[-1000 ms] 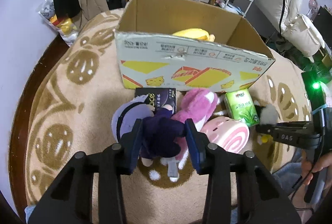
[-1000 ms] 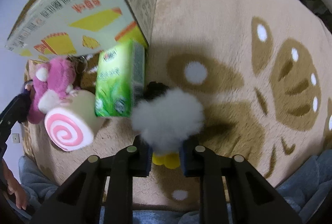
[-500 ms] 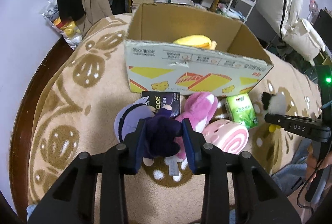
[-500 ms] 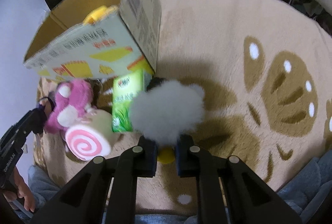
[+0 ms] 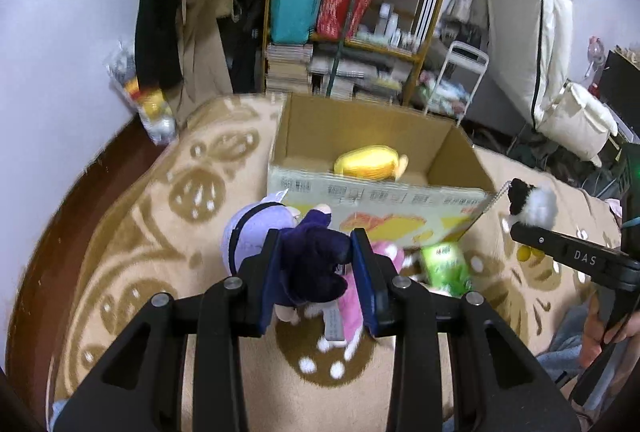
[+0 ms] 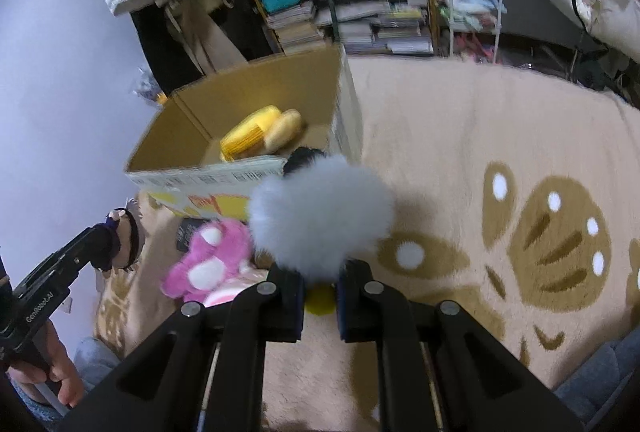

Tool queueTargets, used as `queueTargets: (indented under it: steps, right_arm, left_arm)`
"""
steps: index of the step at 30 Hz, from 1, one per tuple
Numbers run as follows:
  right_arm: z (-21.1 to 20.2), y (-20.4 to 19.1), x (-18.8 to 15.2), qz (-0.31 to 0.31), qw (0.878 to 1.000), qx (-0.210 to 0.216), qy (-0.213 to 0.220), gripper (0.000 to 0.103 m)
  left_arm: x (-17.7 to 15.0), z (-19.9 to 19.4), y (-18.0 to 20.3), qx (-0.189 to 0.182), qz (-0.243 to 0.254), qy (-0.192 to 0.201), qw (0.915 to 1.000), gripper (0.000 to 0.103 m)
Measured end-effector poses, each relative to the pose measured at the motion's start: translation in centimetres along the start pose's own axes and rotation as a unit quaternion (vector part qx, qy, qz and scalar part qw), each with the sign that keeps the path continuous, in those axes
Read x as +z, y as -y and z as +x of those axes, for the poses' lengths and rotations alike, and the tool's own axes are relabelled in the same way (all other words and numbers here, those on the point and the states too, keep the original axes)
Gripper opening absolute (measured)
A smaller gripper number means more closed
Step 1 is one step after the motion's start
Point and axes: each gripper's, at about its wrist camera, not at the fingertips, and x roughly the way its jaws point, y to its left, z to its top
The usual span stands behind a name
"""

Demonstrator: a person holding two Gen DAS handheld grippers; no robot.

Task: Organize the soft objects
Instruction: 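Lift the doll over the box and lower it in while the right tool holds the pompom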

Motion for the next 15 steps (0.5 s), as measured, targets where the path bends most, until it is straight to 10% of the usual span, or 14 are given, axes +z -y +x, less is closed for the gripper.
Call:
queueTargets:
  steps: [15]
  right_arm:
    - [-4.2, -2.1, 2.7, -0.037, 0.986, 0.009, 0.159, 0.013]
  left_arm:
    - [2.8, -5.4, 2.0, -0.023, 0.044, 0.177, 0.9829, 0.034]
